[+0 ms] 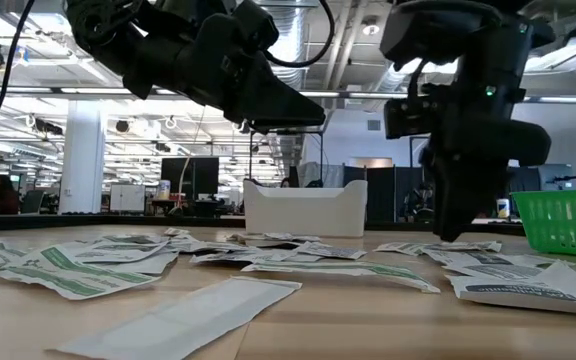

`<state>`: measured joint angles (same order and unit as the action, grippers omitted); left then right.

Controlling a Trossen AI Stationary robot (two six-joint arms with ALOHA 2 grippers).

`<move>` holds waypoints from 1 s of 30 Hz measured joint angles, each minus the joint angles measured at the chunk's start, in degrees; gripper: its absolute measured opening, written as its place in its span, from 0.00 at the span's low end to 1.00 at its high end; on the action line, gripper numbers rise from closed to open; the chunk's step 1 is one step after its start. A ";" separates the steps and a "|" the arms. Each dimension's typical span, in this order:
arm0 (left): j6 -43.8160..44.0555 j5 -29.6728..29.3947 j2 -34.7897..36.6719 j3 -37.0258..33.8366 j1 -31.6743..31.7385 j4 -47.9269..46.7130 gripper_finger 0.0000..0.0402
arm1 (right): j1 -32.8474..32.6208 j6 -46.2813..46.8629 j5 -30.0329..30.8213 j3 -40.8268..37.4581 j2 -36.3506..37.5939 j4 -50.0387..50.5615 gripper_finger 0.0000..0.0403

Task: Pick & Place First Aid Supplies
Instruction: Put the bandage pack into the green bin

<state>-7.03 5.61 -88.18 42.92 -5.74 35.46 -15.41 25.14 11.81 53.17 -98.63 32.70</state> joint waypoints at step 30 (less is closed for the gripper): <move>0.00 0.04 0.07 -0.02 0.00 -0.09 0.24 | 0.60 -4.71 -6.29 -5.84 0.39 -8.55 0.02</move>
<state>-7.03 5.65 -88.12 42.89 -5.74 35.38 -14.81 20.43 5.53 47.33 -98.24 24.16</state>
